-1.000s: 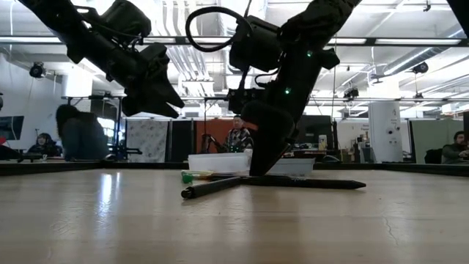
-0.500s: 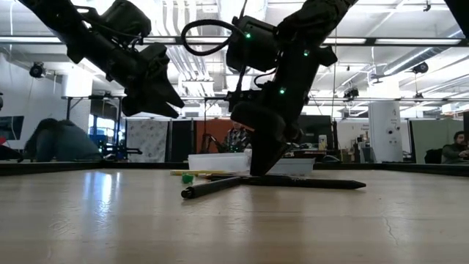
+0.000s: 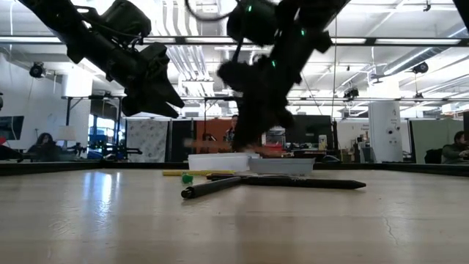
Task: Pick & place school supplies into a supply box
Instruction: Put the orange pencil into the transparent supply box, then put the green pen into the transparent supply box
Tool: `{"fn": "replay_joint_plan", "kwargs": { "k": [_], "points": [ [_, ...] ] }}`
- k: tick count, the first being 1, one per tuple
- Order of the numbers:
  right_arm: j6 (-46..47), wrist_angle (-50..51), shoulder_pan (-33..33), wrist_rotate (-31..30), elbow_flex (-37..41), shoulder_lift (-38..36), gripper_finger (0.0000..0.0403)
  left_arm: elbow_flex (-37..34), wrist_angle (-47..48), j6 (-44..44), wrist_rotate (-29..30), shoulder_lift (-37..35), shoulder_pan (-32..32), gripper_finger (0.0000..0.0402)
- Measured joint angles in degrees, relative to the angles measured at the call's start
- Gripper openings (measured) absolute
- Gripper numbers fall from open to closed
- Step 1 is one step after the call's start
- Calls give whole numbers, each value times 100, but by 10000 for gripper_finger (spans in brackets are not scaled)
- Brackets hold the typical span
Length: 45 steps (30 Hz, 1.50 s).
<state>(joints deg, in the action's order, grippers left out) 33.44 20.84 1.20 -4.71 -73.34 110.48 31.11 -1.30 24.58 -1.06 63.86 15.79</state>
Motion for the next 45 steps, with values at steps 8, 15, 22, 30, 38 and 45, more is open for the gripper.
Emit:
{"fn": "replay_joint_plan", "kwargs": {
  "k": [8,15,22,30,38,45],
  "points": [
    [3312,509,-653,-2057,48,-939,22,0,22,141,0,0,0,171],
    [3394,-803,-1915,-935,246,-909,22,0,23,149,0,0,0,171],
    [3570,-1035,-2384,-309,-122,-30,22,0,24,149,0,0,0,171],
    [3698,-1149,-2323,-164,-783,754,27,-2,25,149,0,0,-2,171],
    [3558,-751,-2346,136,-1182,930,90,-2,42,149,0,0,-2,171],
    [3086,-99,-2230,174,-1163,789,139,-2,42,149,0,0,-2,171]
  ]
}}
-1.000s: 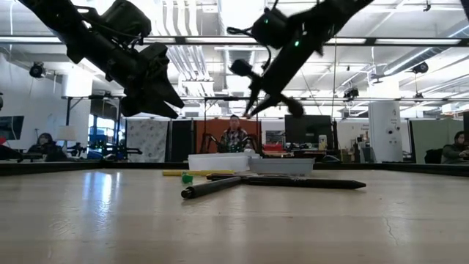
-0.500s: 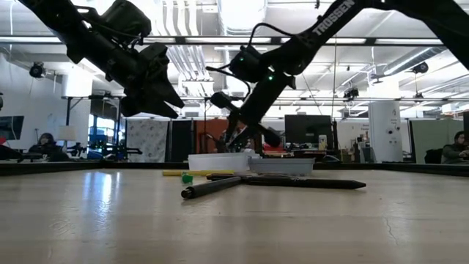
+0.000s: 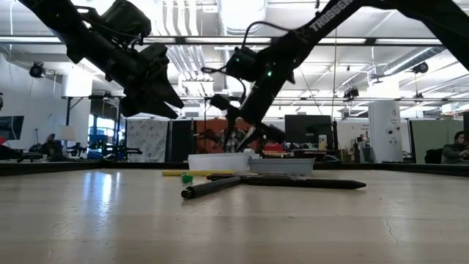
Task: Pick & place school supplies into a supply box
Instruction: Put the green pen into the transparent supply box
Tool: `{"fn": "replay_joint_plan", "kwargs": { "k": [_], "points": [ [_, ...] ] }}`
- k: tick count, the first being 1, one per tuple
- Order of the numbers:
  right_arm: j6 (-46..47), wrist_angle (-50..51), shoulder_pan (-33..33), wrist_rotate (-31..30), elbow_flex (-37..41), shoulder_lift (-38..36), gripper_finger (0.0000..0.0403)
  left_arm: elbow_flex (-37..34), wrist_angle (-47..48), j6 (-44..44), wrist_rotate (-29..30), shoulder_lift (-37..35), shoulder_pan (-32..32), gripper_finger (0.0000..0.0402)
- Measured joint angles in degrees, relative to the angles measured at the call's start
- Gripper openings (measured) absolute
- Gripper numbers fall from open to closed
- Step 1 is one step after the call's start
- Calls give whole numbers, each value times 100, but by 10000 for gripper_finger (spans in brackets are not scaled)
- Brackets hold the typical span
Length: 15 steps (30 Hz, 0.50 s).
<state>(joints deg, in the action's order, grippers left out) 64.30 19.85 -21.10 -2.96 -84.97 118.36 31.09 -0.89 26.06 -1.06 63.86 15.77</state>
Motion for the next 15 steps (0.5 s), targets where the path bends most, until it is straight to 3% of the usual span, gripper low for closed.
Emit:
{"fn": "replay_joint_plan", "kwargs": {
  "k": [10,15],
  "points": [
    [-3163,786,598,-325,83,-1240,150,0,45,0,-44,154,4,171],
    [-3571,1721,782,-440,101,-1532,149,0,58,-1,-463,692,4,171]
  ]
}}
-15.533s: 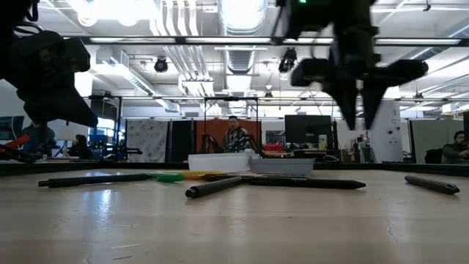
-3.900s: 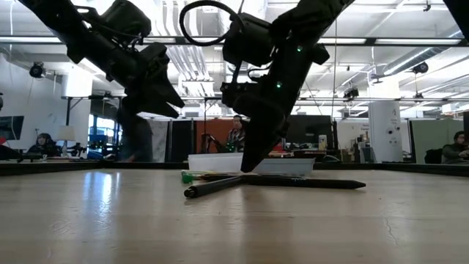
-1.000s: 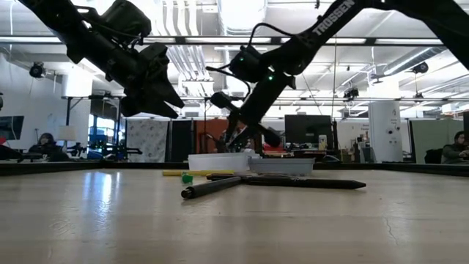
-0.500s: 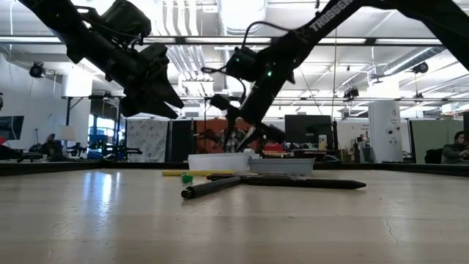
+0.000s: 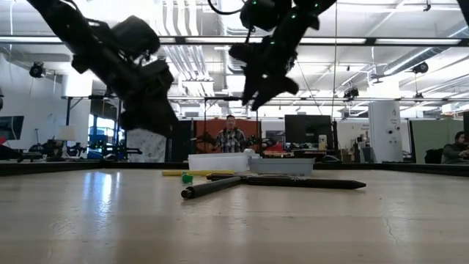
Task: Pick & place school supplies into a supply box
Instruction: Put the green pen into the transparent supply box
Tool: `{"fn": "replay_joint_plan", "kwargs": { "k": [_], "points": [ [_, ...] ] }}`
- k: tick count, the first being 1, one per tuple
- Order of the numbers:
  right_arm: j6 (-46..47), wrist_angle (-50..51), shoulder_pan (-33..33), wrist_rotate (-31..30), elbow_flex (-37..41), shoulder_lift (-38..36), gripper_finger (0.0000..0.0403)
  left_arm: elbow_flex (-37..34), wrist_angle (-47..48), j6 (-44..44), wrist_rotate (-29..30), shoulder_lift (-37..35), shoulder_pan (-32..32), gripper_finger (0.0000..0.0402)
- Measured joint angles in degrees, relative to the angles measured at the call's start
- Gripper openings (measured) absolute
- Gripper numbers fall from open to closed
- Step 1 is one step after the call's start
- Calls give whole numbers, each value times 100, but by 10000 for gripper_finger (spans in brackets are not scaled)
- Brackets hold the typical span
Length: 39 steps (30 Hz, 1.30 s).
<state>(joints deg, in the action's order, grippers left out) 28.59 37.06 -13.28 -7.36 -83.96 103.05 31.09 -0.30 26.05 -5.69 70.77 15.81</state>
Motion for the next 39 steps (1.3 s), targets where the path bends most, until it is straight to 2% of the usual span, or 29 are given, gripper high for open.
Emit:
{"fn": "replay_joint_plan", "kwargs": {
  "k": [4,8,10,14,16,22,28,33,39],
  "points": [
    [-708,962,145,-242,7,-141,150,144,-24,-608,-592,539,-68,171],
    [-1126,1823,405,-568,110,-144,144,311,-14,-1917,-643,965,-228,171],
    [-1157,1992,527,-747,172,-147,141,432,-67,-2224,-631,1169,-238,171],
    [-932,1952,705,-819,342,-147,134,633,-57,-2265,-485,1475,-222,171],
    [-756,1923,784,-825,438,-155,131,698,112,-2623,-476,1543,-250,171],
    [-579,1926,928,-823,653,-153,125,1056,1182,-5253,-378,1555,-558,171],
    [-232,1915,942,-823,763,-153,123,1397,1527,-7086,-100,1549,-610,171],
    [-196,1910,968,-823,767,-153,127,1604,1595,-7772,-54,1716,-613,171],
    [-124,1907,975,-823,766,-163,125,2120,2044,-8422,38,2441,-662,171]
  ]
}}
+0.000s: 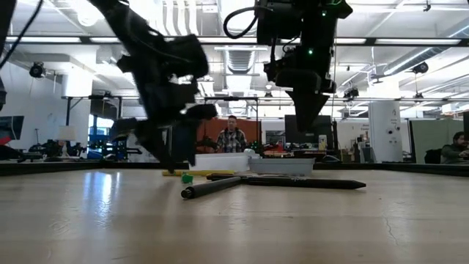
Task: Pick & place school supplies into a supply box
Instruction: Put the green pen into the transparent supply box
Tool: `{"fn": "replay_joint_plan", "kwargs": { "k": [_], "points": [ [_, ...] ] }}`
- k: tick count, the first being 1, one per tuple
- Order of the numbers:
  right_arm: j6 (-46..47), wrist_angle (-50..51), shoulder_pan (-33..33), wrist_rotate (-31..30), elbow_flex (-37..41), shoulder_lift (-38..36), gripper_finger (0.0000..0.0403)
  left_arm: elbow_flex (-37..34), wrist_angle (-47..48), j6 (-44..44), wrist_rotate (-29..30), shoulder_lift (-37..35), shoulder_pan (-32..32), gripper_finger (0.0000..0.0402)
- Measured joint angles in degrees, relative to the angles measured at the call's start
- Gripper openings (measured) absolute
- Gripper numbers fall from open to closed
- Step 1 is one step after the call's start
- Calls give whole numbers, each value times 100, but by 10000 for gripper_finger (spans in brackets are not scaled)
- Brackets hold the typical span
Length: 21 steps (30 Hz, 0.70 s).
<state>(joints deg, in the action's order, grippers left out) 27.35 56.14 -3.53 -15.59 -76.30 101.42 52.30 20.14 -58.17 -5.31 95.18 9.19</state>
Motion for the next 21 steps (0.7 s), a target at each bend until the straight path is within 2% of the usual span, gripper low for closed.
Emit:
{"fn": "replay_joint_plan", "kwargs": {
  "k": [4,9,16,21],
  "points": [
    [16,9,63,4,-1,-23,119,655,328,-5,127,436,17,171],
    [48,47,158,1,3,-97,116,1485,1741,-70,81,1105,17,157],
    [132,52,246,-115,40,-135,118,1534,1822,-96,59,1237,-20,113],
    [127,50,254,-118,96,-135,111,1424,1901,558,6,1230,-20,61]
  ]
}}
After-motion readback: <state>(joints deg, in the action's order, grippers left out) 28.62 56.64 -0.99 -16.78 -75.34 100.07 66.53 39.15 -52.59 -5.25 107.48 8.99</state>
